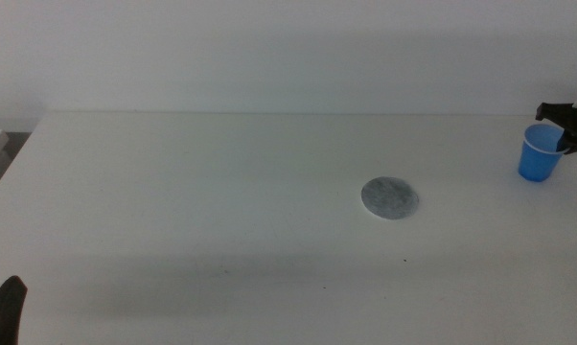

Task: Place an empty cup on a cup mat.

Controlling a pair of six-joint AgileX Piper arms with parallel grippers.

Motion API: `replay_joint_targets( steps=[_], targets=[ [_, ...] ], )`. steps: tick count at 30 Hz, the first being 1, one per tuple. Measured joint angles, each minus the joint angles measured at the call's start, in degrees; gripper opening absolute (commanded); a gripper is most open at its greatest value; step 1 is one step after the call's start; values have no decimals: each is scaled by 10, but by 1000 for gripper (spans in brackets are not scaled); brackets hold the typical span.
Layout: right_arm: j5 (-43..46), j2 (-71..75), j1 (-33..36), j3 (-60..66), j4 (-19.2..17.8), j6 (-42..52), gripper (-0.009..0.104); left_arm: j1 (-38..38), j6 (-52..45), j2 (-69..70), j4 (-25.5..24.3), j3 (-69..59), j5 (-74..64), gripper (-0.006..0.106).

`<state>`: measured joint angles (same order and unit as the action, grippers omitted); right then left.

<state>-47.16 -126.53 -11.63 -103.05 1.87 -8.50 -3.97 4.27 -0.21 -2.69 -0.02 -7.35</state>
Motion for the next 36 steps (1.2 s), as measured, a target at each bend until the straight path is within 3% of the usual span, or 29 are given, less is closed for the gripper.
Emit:
replay_joint_targets(
  steps=[6,23,36],
  targets=[
    [-26,56,24,0,0,5,-1,0,0,0,0,0,0,94],
    [-93,131,220,-2,30,17,-1,0,0,0,0,0,0,94],
    [-129,105,268,-2,34,20,-1,0,0,0,0,0,0,94]
  ],
)
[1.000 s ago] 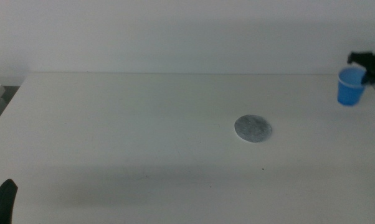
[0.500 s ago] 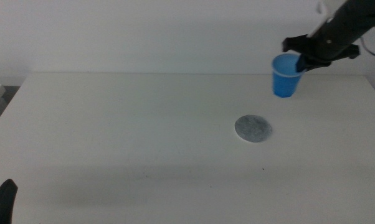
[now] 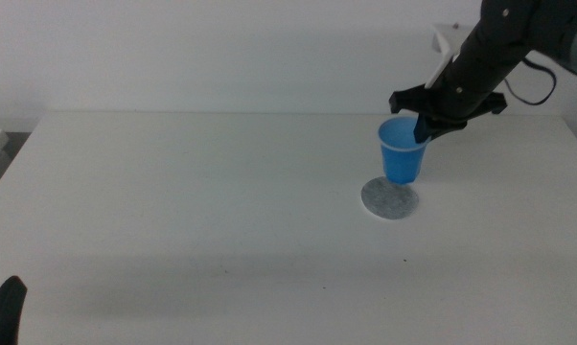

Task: Place an empty cup on a cup mat.

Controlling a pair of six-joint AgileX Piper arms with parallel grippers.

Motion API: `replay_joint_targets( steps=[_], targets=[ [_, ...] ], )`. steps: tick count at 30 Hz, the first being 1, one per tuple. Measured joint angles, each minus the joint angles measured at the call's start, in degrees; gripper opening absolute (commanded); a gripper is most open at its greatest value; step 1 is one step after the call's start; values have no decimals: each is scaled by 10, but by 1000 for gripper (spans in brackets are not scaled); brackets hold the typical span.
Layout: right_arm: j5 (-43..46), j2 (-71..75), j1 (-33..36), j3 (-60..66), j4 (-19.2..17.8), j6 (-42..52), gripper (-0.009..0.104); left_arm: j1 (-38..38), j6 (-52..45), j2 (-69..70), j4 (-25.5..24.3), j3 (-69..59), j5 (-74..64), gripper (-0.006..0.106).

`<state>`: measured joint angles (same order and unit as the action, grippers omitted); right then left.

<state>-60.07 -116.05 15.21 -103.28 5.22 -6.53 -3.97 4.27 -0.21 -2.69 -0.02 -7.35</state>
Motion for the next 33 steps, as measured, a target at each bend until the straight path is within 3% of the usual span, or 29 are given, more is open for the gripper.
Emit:
replay_joint_targets(
  steps=[7,23,33],
  targets=[
    [-4,-29,1,0,24,1,-1,0,0,0,0,0,0,94],
    [26,-64,1,0,20,6,-1,0,0,0,0,0,0,94],
    [25,-64,1,0,15,6,14,0,0,0,0,0,0,94]
  ],
)
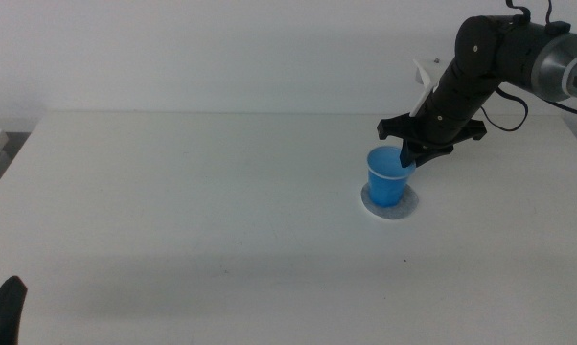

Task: Place an empty cup on a cup mat.

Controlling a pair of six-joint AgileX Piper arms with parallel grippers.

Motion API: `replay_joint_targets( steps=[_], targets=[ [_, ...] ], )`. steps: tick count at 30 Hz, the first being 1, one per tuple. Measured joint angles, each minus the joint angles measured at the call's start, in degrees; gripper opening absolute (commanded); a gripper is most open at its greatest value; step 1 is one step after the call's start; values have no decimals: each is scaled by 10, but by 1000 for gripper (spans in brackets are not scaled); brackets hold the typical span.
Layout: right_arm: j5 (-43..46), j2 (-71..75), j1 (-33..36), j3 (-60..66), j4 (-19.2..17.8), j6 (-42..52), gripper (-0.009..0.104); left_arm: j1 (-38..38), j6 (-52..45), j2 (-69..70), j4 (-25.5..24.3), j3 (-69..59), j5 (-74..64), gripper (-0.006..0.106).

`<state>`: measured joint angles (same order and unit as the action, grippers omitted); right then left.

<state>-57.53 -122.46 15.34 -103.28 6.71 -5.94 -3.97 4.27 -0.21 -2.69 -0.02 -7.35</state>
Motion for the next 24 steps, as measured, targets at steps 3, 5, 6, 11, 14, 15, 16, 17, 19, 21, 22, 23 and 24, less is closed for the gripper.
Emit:
replay_joint_targets(
  steps=[3,5,6,11,14,15,16,17,19,21,22,23,24],
  targets=[
    [-12,0,0,0,-9,0,23,0,0,0,0,0,0,94],
    [-26,0,0,0,-14,0,43,0,0,0,0,0,0,94],
    [-27,1,0,0,-14,0,49,0,0,0,0,0,0,94],
    [-30,32,0,0,-16,0,81,0,0,0,0,0,0,94],
    [-30,77,0,0,-21,0,85,0,0,0,0,0,0,94],
    [-30,92,0,0,-22,0,85,0,0,0,0,0,0,94],
    [-30,112,-2,0,-22,0,85,0,0,0,0,0,0,94],
    [-30,134,-8,0,-22,0,85,0,0,0,0,0,0,94],
    [-33,177,-25,0,-22,3,85,0,0,0,0,0,0,94],
    [-45,227,-49,0,-24,9,85,0,0,0,0,0,0,94],
    [-48,254,-65,5,-25,10,85,0,0,0,0,0,0,94],
    [-48,283,-81,16,-27,11,85,0,0,0,0,0,0,94],
    [-30,340,-109,60,-34,20,85,0,0,0,0,0,0,94]
  ],
)
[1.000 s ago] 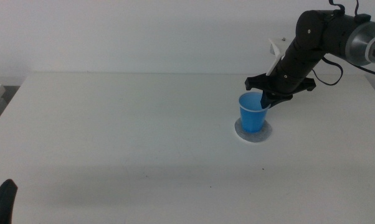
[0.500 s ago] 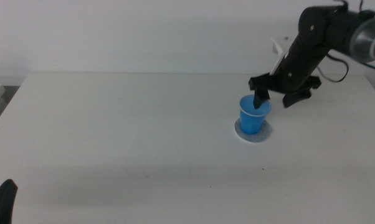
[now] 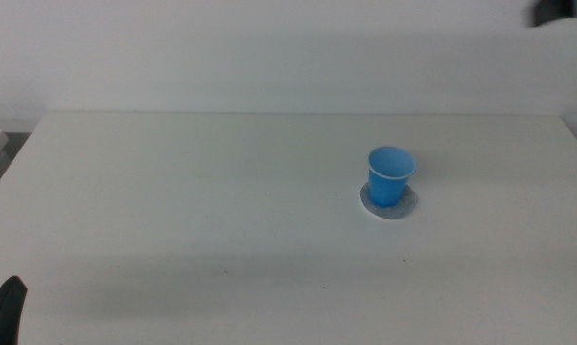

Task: Place an empty cup on a cup mat.

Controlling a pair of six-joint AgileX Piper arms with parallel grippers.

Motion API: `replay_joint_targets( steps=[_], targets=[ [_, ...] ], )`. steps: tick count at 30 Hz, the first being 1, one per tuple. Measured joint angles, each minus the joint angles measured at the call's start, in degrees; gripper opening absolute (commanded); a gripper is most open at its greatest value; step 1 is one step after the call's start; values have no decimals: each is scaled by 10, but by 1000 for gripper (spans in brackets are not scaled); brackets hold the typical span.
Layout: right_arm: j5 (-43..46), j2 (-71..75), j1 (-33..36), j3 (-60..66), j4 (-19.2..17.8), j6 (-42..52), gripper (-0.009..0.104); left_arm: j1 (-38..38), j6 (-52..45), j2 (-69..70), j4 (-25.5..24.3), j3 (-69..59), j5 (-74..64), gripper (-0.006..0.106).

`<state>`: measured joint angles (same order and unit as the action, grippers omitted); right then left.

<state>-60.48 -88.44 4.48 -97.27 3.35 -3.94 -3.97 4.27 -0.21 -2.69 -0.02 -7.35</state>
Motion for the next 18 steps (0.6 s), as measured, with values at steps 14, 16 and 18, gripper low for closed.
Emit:
replay_joint_targets(
  steps=[14,16,18],
  targets=[
    [325,459,-29,593,14,49,85,0,0,0,0,0,0,94],
    [349,509,-29,640,20,54,85,0,0,0,0,0,0,94],
    [366,559,-29,672,28,55,85,0,0,0,0,0,0,94]
  ],
)
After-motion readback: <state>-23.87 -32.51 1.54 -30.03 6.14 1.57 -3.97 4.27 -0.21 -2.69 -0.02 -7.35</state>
